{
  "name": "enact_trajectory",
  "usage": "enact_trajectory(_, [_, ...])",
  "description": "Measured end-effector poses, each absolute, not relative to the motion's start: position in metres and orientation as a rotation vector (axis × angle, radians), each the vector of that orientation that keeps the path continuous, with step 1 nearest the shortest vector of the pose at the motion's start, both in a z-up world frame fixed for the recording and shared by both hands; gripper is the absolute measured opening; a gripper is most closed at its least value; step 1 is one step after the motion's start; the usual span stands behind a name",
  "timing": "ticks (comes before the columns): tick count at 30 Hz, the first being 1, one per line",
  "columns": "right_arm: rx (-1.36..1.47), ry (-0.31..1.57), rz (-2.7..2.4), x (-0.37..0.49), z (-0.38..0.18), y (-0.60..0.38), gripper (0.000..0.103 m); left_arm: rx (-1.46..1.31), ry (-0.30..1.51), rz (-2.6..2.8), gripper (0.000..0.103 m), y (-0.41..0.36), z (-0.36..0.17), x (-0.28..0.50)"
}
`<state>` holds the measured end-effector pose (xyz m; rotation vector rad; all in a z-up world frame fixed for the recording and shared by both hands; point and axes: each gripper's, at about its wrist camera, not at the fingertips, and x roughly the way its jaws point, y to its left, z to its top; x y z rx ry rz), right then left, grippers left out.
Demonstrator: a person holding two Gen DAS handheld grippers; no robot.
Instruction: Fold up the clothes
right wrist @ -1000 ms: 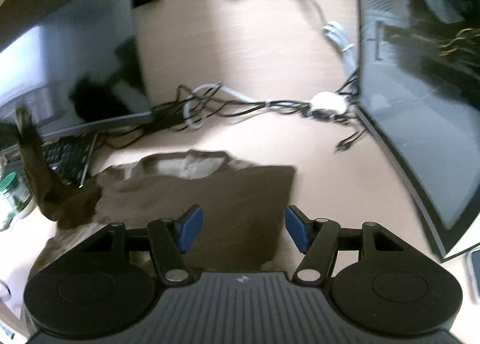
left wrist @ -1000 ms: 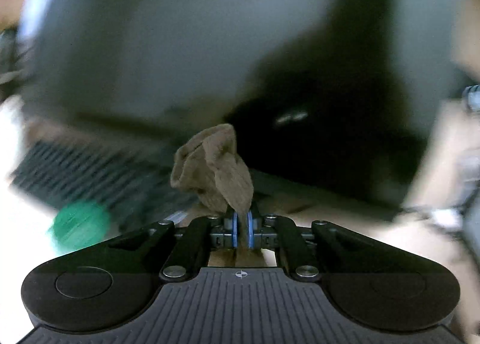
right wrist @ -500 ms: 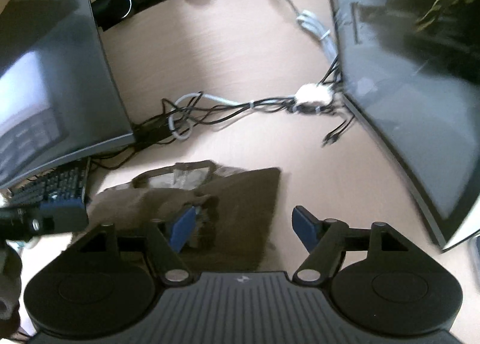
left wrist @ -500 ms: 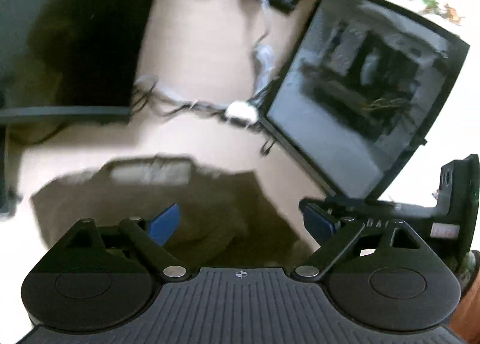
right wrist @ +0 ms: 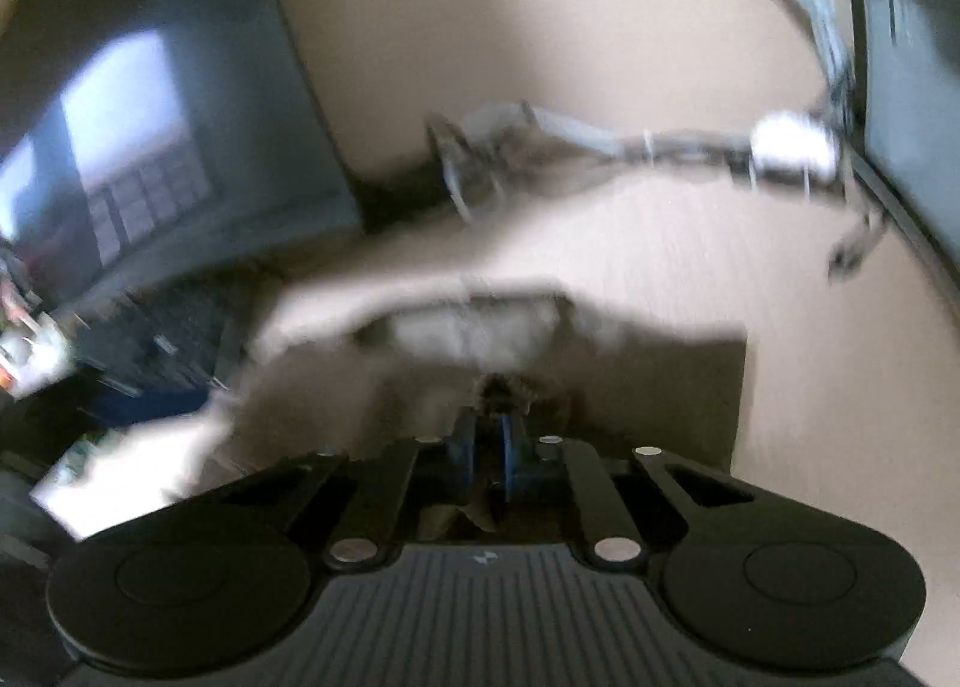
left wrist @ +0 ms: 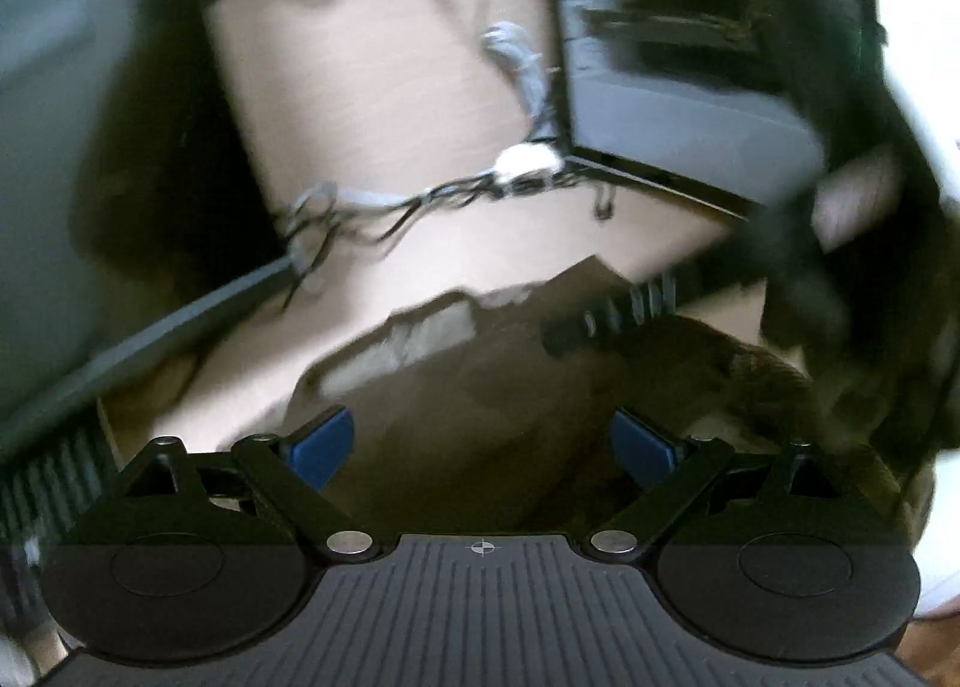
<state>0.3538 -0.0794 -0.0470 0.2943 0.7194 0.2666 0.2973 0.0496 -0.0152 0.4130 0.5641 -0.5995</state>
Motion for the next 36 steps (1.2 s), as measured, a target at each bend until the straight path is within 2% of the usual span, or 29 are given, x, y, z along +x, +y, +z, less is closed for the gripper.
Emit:
enact_trajectory(6, [0.284, 0.636, 0.384, 0.342, 0.008, -0.07, 0.007, 0.472, 0.476, -0.569, 0.096, 0.018, -0.02, 0.31])
enact_trajectory(7, [0.275, 0.634, 0.385, 0.342, 0.009, -0.067, 0.007, 0.467, 0.475, -0.558, 0.083, 0.018, -0.019, 0.313])
enact_trajectory(8, [0.266, 0.632, 0.386, 0.342, 0.011, -0.065, 0.007, 0.461, 0.476, -0.547, 0.061, 0.018, -0.017, 0.316])
enact_trajectory(9, [0.26, 0.63, 0.386, 0.342, 0.012, -0.063, 0.007, 0.455, 0.478, -0.536, 0.052, 0.019, -0.015, 0.318])
enact_trajectory(10, [0.261, 0.628, 0.386, 0.342, 0.013, -0.062, 0.007, 0.434, 0.489, -0.525, 0.037, 0.023, -0.014, 0.322])
enact_trajectory(11, [0.261, 0.625, 0.389, 0.342, 0.014, -0.063, 0.007, 0.409, 0.503, -0.515, 0.027, 0.027, -0.013, 0.326])
enact_trajectory(13, [0.254, 0.613, 0.382, 0.343, 0.015, -0.063, 0.007, 0.359, 0.526, -0.493, 0.015, 0.039, -0.011, 0.33])
enact_trajectory(14, [0.25, 0.603, 0.373, 0.342, 0.015, -0.064, 0.007, 0.338, 0.533, -0.476, 0.013, 0.047, -0.01, 0.331])
enact_trajectory(16, [0.253, 0.573, 0.334, 0.34, 0.014, -0.069, 0.014, 0.29, 0.536, -0.434, 0.012, 0.065, -0.002, 0.331])
enact_trajectory(18, [0.217, 0.565, 0.278, 0.34, 0.005, -0.07, 0.034, 0.148, 0.528, -0.364, 0.012, 0.104, 0.018, 0.332])
enact_trajectory(22, [0.069, 0.624, 0.259, 0.346, -0.028, -0.043, 0.041, -0.09, 0.479, -0.218, 0.011, 0.186, 0.053, 0.323])
enact_trajectory(23, [0.028, 0.649, 0.282, 0.349, -0.039, -0.031, 0.05, -0.123, 0.468, -0.186, 0.011, 0.204, 0.059, 0.321])
enact_trajectory(31, [-0.307, 0.696, 0.428, 0.36, -0.103, 0.08, 0.06, -0.245, 0.503, -0.081, 0.012, 0.262, 0.056, 0.314])
enact_trajectory(34, [-0.374, 0.673, 0.422, 0.364, -0.112, 0.101, 0.061, -0.268, 0.515, -0.08, 0.012, 0.268, 0.05, 0.313])
enact_trajectory(35, [-0.374, 0.662, 0.412, 0.365, -0.11, 0.103, 0.052, -0.274, 0.518, -0.082, 0.012, 0.269, 0.047, 0.312])
enact_trajectory(36, [-0.332, 0.651, 0.396, 0.367, -0.1, 0.096, 0.024, -0.28, 0.519, -0.081, 0.012, 0.27, 0.046, 0.311])
